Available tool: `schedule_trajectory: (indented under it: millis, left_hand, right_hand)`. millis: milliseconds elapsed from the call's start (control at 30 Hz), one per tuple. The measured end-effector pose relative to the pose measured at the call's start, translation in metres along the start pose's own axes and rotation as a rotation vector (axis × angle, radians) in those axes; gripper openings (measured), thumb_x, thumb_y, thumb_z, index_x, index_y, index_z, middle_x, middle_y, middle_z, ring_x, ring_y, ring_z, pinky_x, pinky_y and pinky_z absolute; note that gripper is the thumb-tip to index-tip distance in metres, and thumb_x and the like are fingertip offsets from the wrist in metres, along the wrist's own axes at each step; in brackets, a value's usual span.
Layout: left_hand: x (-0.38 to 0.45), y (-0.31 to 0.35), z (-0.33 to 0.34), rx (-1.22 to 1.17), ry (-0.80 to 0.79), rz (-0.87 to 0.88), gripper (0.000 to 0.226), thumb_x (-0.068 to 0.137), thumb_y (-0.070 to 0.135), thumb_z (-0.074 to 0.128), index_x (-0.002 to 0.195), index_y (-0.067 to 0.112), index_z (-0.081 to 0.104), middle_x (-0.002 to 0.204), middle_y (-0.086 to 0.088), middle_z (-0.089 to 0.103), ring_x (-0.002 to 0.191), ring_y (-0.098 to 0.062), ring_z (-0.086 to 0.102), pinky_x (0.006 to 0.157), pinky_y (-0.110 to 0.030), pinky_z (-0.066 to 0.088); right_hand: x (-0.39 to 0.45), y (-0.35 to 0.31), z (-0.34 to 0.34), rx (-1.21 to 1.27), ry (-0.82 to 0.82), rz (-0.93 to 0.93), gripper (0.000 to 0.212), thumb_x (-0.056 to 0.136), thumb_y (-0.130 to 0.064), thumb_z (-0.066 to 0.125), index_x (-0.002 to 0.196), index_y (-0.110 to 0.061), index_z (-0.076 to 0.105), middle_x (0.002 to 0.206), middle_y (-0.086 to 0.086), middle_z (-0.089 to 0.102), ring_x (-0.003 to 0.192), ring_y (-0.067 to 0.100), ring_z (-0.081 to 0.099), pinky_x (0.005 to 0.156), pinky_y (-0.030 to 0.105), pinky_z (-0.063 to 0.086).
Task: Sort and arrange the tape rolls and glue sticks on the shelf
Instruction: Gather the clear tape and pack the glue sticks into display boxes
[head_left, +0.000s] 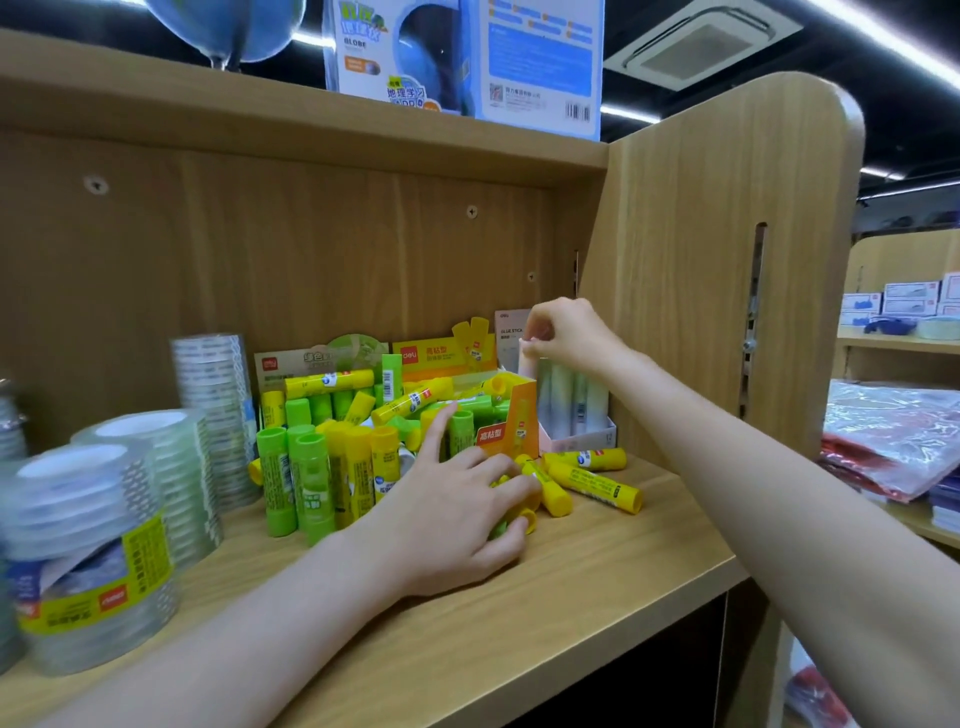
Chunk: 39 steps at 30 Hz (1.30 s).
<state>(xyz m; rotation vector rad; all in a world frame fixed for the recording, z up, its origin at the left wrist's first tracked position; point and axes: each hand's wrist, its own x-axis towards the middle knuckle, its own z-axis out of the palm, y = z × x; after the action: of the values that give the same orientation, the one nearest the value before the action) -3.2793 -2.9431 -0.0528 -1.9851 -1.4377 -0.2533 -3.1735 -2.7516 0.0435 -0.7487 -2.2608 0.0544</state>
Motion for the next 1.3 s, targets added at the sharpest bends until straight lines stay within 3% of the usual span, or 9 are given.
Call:
schedule_trajectory:
  millis: [167, 633, 800, 933, 1300]
  left_hand:
    - [0.0, 0.0, -0.002, -0.004, -0.006, 0.001, 0.039, 0.089, 0.044, 0.033, 0.11, 0.029, 0.062, 0.099, 0.008, 0.065, 0.09, -0.014, 0.063, 0.105, -0.058, 0.009]
    - [0.0, 0.0, -0.001, -0.033, -0.046, -0.012, 0.042, 0.091, 0.045, 0.029, 0.115, 0.03, 0.06, 0.104, 0.009, 0.063, 0.096, -0.014, 0.062, 0.106, -0.059, 0.007]
    - [0.0, 0.0, -0.002, -0.028, -0.04, -0.011, 0.041, 0.091, 0.045, 0.031, 0.114, 0.03, 0.061, 0.103, 0.01, 0.064, 0.095, -0.013, 0.063, 0.106, -0.059, 0.008]
    - [0.0, 0.0, -0.001, -0.031, -0.035, -0.008, 0.041, 0.091, 0.045, 0.03, 0.115, 0.03, 0.06, 0.104, 0.009, 0.064, 0.096, -0.013, 0.062, 0.106, -0.059, 0.007]
    - [0.0, 0.0, -0.003, -0.035, -0.026, -0.009, 0.04, 0.09, 0.044, 0.032, 0.114, 0.031, 0.061, 0.103, 0.011, 0.064, 0.097, -0.012, 0.061, 0.106, -0.058, 0.009]
  right_hand:
    - [0.01, 0.002, 0.01, -0.091, -0.114, -0.051, 0.004, 0.085, -0.011, 0.065, 0.086, -0.007, 0.066, 0.096, 0.011, 0.064, 0.088, 0.023, 0.06, 0.076, 0.031, 0.051]
    - [0.01, 0.011, 0.008, -0.002, -0.149, -0.071, 0.006, 0.085, -0.007, 0.064, 0.086, -0.006, 0.069, 0.097, 0.008, 0.063, 0.09, 0.018, 0.058, 0.076, 0.025, 0.044]
    - [0.007, 0.017, 0.017, 0.029, -0.114, -0.042, 0.011, 0.089, -0.005, 0.058, 0.094, -0.005, 0.067, 0.104, 0.011, 0.065, 0.097, 0.021, 0.06, 0.085, 0.028, 0.046]
    - [0.005, 0.016, 0.014, 0.084, -0.141, -0.044, 0.003, 0.085, -0.012, 0.066, 0.087, -0.009, 0.066, 0.096, 0.006, 0.066, 0.087, 0.015, 0.059, 0.075, 0.022, 0.043]
    - [0.006, 0.015, 0.004, 0.102, -0.162, -0.024, 0.004, 0.083, -0.014, 0.068, 0.084, -0.01, 0.068, 0.092, 0.004, 0.066, 0.085, 0.012, 0.057, 0.073, 0.02, 0.041]
